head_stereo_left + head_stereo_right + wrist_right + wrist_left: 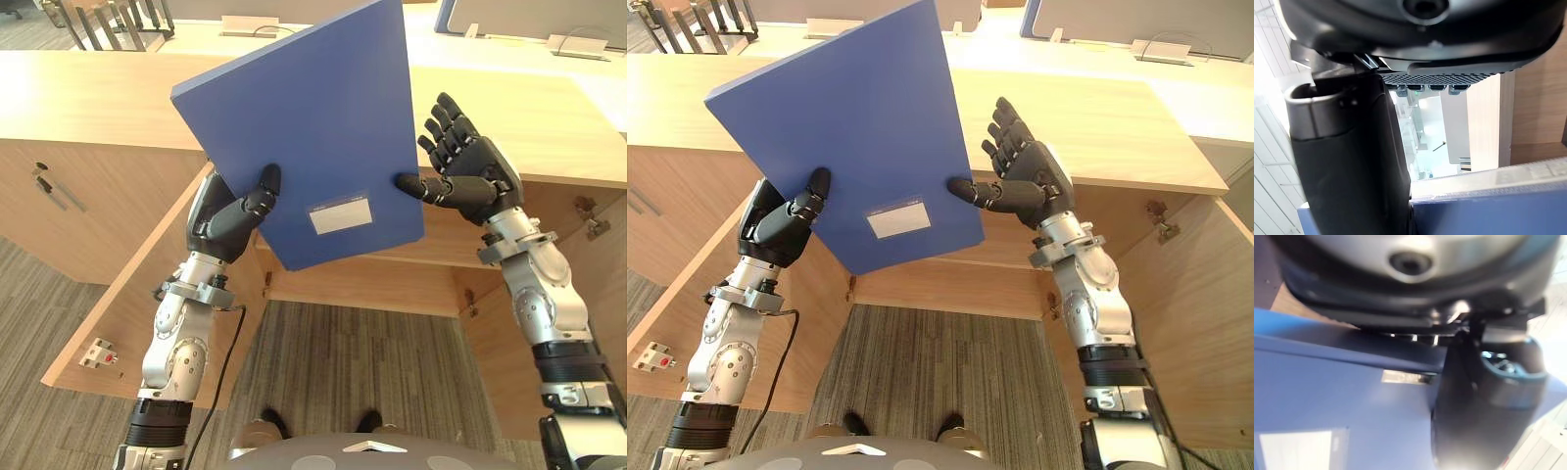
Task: Walk over to the cabinet, pick up the folder, carry it to the office cabinet, place the folder inside the office cabinet, then close the office cabinet door
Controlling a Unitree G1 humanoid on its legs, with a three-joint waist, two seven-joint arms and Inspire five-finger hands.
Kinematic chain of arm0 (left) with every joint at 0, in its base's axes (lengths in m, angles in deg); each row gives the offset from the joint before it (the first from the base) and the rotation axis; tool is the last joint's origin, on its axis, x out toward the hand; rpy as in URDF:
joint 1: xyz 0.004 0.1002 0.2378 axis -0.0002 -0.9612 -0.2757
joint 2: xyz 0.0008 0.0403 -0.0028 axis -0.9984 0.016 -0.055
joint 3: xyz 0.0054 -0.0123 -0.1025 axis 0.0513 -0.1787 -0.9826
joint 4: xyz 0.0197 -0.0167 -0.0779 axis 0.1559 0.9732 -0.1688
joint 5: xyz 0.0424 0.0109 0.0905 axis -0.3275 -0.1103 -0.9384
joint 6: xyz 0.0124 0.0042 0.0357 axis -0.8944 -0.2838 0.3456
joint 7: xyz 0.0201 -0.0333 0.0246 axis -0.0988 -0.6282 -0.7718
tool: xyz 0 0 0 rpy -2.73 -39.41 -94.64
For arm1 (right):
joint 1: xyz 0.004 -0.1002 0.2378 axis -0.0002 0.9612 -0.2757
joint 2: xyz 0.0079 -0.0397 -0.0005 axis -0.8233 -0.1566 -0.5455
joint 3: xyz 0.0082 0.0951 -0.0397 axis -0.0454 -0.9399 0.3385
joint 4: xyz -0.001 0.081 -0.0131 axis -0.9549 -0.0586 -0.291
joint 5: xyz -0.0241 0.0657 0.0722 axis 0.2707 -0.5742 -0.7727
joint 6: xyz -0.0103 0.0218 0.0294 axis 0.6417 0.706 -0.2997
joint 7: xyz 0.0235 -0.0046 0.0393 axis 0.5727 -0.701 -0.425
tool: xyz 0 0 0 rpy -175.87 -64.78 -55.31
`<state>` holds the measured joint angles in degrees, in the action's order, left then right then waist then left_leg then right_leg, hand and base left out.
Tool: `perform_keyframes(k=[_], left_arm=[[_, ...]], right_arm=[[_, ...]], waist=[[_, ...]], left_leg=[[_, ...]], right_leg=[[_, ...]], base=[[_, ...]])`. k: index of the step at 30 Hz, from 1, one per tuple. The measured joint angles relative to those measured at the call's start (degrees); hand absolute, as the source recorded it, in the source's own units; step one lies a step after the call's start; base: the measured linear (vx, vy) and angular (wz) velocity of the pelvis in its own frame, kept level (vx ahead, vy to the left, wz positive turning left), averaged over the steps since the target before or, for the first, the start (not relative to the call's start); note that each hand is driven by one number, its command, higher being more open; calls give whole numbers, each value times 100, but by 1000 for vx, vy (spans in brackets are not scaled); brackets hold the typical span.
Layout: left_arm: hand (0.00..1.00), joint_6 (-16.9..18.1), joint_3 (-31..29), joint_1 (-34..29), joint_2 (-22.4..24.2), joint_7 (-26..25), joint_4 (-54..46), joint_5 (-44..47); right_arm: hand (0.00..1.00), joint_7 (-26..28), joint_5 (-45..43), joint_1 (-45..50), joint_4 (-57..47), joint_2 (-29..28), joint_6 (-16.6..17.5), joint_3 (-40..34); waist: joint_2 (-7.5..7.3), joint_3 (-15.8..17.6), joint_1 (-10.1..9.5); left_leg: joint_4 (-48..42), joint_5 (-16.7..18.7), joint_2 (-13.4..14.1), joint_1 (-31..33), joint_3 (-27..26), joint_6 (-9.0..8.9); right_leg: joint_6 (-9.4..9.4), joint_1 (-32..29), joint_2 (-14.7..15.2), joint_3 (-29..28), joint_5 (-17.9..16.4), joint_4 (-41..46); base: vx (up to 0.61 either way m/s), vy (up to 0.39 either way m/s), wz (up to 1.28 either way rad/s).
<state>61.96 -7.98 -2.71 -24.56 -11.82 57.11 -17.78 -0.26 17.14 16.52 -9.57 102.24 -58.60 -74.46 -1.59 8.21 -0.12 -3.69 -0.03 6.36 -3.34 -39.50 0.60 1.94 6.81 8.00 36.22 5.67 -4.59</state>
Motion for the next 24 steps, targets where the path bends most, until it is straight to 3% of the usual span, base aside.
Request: perform_keyframes(k=[2, 8, 10, 17, 18, 24], left_arm=[[0, 0, 31, 2, -159, 33, 0, -1], [0, -13, 401, 134, -601, 223, 23, 43], [0, -19, 661, 321, -744, 315, 52, 100], [0, -2, 874, 349, -1067, 372, 217, 348], [0, 24, 890, 350, -1074, 371, 217, 349], [0, 132, 1080, 349, -1075, 367, 297, 634]], right_arm=[[100, 89, 0, -341, 162, 544, -47, 356], [100, 451, -41, -885, 250, 1084, -67, 1024], [100, 683, -293, -1150, 247, 1279, -102, 1679], [100, 630, -1007, -1467, 323, 1712, -530, 2623], [0, 629, -1081, -1499, 323, 1709, -584, 2661], [0, 605, -1745, -1565, 318, 1667, -685, 2732]], waist=[[-3, -2, -2], [-22, -25, -96], [-31, -31, -140], [-101, -77, -310], [-127, -97, -335], [-141, -114, -443]], left_leg=[[3, -20, 1, 30, 4, 14], [17, -70, 3, 88, 25, 38], [64, -105, -10, 88, 26, 46], [85, -157, -1, 139, 5, 48], [61, -157, 11, 174, 13, 48], [-69, -136, 50, 236, 50, 19]], right_leg=[[-5, -28, -1, 8, 15, 0], [-21, -80, -6, 36, 49, -4], [-30, -91, -4, 40, 63, -29], [-67, -166, -13, 20, 107, -30], [-77, -185, -17, 27, 113, -30], [-95, -188, -18, 40, 122, -30]], base=[[7, 56, 1], [4, 45, 3], [-19, 53, 1], [-9, 44, -2], [0, 32, 3], [-5, 29, 2]])
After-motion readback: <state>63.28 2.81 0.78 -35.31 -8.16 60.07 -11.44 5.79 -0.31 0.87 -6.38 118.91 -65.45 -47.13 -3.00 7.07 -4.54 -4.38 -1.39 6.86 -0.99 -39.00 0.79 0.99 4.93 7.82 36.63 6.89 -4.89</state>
